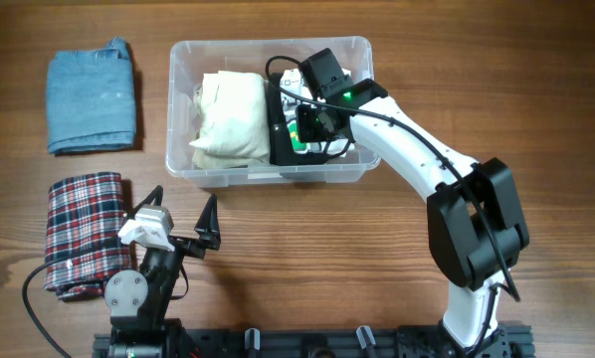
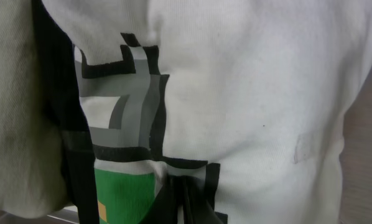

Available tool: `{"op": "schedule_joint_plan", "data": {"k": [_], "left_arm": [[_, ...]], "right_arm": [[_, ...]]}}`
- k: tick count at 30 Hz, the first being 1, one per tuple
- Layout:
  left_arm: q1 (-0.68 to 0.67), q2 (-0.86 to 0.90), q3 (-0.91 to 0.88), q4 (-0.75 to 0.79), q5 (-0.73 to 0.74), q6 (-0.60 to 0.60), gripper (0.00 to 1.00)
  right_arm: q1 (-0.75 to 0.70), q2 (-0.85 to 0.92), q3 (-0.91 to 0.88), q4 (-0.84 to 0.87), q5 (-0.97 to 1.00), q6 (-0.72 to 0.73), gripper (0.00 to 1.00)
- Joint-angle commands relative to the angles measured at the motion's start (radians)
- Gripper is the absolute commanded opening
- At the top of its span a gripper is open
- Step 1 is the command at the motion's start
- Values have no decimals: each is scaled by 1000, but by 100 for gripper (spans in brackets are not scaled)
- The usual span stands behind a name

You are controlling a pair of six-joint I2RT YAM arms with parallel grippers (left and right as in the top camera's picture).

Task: Pack container
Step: 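Press the white T-shirt down into the box's right side with the right gripper, then open the right gripper and withdraw it up and right to rest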

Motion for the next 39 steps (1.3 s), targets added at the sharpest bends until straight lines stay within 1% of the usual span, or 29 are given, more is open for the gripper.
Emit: {"op": "schedule_joint_plan", "data": {"k": [1, 8, 13, 18, 22, 26, 29, 35, 39], "left_arm": [[7, -7, -6, 0, 16, 20, 100], [7, -7, -6, 0, 16, 20, 100], [7, -7, -6, 0, 16, 20, 100], [8, -7, -6, 0, 16, 20, 100], [7, -7, -6, -1, 16, 20, 100], [7, -7, -6, -1, 16, 20, 100], [7, -7, -6, 0, 16, 20, 100], [7, -7, -6, 0, 16, 20, 100], [7, -7, -6, 0, 16, 20, 100]], "right_arm": [[2, 0, -7, 23, -30, -18, 4], [-2, -72, 128, 54, 25, -21, 4], [-6, -105, 147, 206, 60, -18, 4], [-6, -58, 135, 281, 74, -18, 4], [-6, 34, 133, 335, 90, -12, 4], [-6, 108, 133, 336, 90, 37, 4], [-4, 142, 133, 344, 90, 42, 4], [-4, 167, 133, 366, 91, 30, 4], [-4, 141, 134, 394, 91, 25, 4]]}}
